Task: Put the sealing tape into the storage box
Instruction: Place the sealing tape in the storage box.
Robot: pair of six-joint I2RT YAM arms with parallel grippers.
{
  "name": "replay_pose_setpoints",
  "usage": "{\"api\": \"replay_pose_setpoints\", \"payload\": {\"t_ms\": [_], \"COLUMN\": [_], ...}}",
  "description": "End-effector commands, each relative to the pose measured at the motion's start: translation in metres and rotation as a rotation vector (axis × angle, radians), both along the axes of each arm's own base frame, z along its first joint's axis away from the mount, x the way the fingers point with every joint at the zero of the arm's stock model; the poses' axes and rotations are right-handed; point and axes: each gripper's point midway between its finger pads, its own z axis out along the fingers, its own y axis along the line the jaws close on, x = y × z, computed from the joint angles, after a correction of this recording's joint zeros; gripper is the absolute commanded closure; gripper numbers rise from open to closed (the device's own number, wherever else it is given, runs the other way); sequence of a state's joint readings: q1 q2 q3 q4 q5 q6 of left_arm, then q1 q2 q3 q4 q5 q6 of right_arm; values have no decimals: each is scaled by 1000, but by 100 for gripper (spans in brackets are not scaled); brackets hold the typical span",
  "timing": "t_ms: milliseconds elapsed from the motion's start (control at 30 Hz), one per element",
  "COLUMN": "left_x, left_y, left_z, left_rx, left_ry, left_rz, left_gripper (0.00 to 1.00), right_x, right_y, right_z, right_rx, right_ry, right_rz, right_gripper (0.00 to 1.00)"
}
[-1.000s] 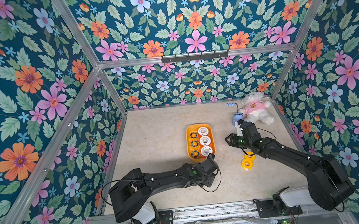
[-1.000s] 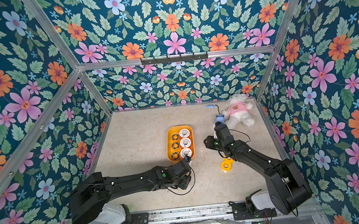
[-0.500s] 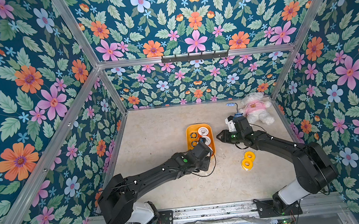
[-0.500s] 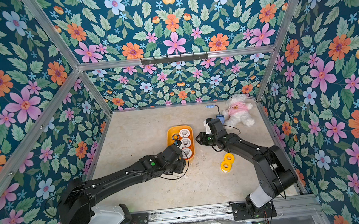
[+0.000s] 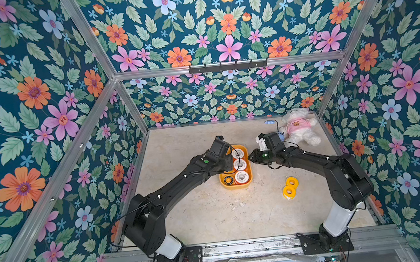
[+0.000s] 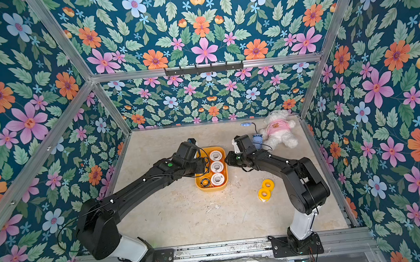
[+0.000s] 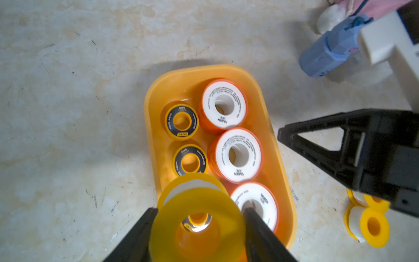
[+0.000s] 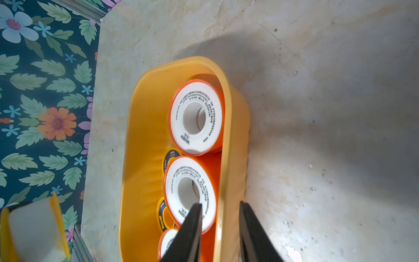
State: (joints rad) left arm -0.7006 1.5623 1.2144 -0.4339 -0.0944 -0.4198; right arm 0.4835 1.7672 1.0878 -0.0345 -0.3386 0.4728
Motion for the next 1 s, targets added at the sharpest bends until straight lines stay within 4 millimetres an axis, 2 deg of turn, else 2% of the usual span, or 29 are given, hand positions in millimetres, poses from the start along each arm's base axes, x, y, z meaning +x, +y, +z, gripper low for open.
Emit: {"api": "replay_pose_setpoints", "payload": {"t_ms": [0, 200, 367, 633, 967], "left_x": [16, 46, 63, 82, 93], "left_y": [-2, -2, -1, -6, -10], "left_z": [0, -8, -15, -26, -46], "left_rx": [16, 45, 63, 81, 99], "left_ry": [-20, -19, -21, -20, 3], "left_rz": [-13, -7, 4, 0, -1], "left_gripper": [37, 37, 38, 38, 38], "right_x": [1, 3, 2, 3, 1], "right_y": [2, 6, 9, 8, 7], "right_z": [-3, -9, -13, -15, -18], "right_rx": [-10, -12, -13, -21, -28], "right_ry": [5, 19, 30, 36, 45], "right_rz": [17, 27, 37, 28, 25], "right_gripper": [70, 76, 79, 82, 83]}}
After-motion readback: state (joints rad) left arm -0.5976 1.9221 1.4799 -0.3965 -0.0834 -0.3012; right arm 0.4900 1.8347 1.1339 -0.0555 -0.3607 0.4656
